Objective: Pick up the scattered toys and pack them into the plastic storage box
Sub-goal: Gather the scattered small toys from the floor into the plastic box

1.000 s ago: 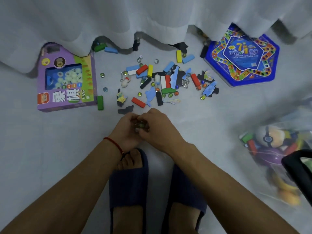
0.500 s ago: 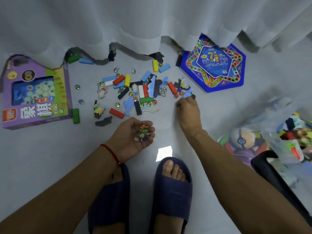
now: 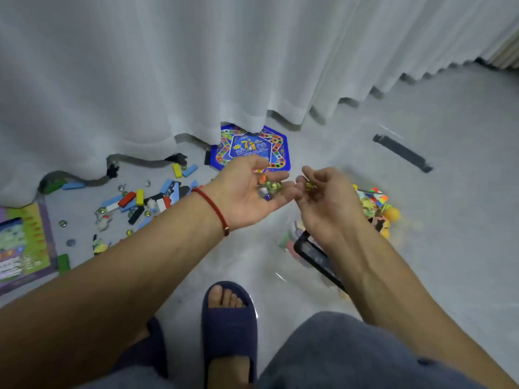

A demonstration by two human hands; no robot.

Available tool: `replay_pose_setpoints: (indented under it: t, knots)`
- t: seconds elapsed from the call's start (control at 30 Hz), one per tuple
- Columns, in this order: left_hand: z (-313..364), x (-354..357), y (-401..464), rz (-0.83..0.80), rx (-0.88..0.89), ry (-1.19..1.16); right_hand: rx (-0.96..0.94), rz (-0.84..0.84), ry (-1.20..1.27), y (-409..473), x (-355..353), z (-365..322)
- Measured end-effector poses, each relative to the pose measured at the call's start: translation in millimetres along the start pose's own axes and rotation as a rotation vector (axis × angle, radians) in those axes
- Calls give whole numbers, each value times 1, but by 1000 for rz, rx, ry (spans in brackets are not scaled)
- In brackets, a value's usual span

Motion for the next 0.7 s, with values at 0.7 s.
replay_pose_setpoints:
  t: [0.7]
  knots:
    - [-16, 53, -8, 49, 110, 344, 42, 197, 121, -15, -113, -72]
Point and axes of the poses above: each hand's wrist, its own y-axis towards the middle knuckle, its own x-axis out of the palm, z = x × y, the point moved 1 cm from there along y, towards the middle knuckle
